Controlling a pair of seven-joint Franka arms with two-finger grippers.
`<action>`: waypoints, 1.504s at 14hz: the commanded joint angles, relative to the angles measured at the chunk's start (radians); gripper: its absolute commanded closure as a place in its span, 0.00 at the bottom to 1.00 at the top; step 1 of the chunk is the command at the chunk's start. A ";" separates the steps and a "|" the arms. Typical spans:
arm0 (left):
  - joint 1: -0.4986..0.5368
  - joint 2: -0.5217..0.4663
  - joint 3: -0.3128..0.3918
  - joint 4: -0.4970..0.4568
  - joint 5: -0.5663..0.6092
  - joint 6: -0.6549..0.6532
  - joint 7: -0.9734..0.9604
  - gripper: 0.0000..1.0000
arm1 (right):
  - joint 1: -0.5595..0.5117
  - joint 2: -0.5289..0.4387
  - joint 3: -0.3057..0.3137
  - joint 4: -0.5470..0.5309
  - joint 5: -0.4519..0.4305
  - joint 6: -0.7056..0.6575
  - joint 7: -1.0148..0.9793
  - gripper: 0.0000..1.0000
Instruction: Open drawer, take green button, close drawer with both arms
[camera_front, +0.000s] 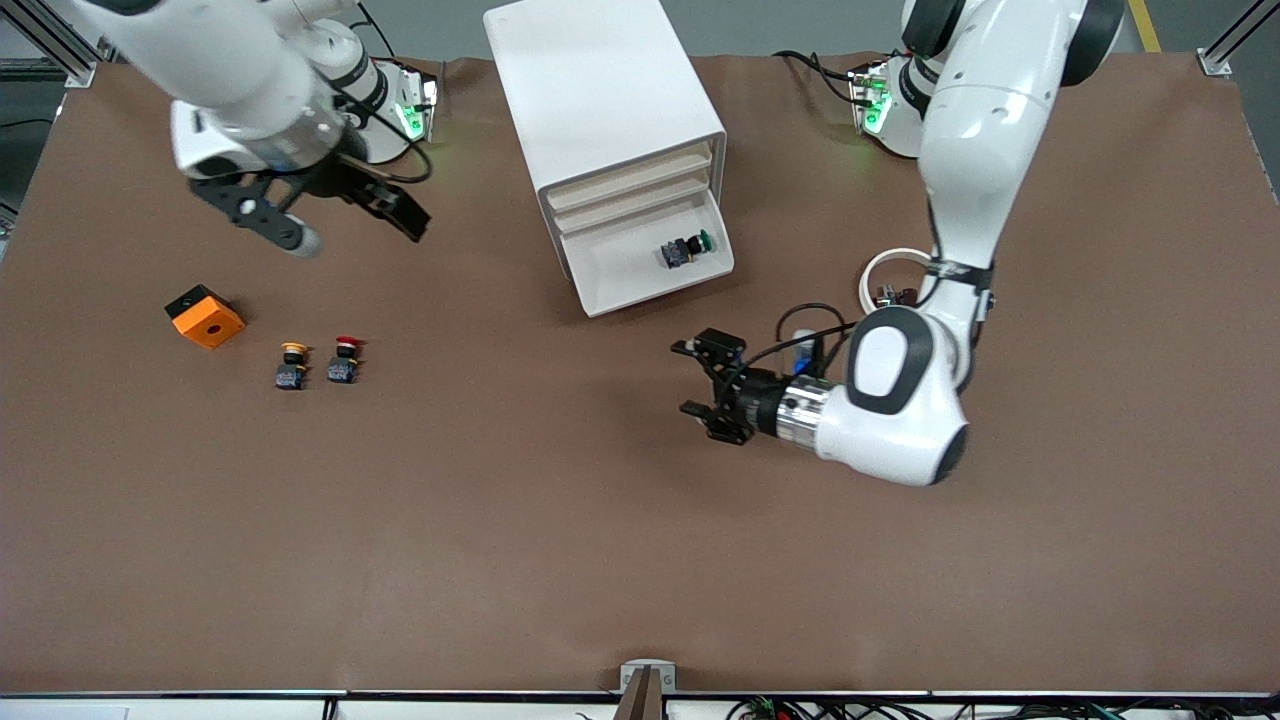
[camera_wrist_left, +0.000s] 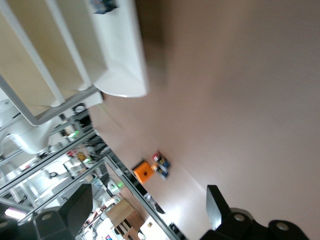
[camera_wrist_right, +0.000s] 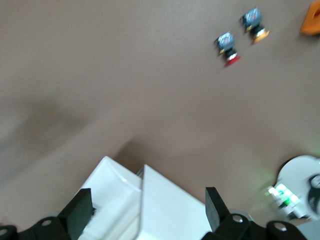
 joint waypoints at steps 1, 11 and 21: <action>-0.002 -0.056 0.063 -0.016 0.039 -0.006 0.083 0.00 | 0.112 0.080 -0.013 0.029 -0.003 0.037 0.224 0.00; -0.005 -0.255 0.085 -0.025 0.670 -0.100 0.828 0.00 | 0.307 0.447 -0.012 0.234 0.040 0.070 0.691 0.00; -0.005 -0.319 0.075 -0.041 0.958 -0.116 1.390 0.00 | 0.387 0.602 -0.010 0.234 0.126 0.282 0.775 0.00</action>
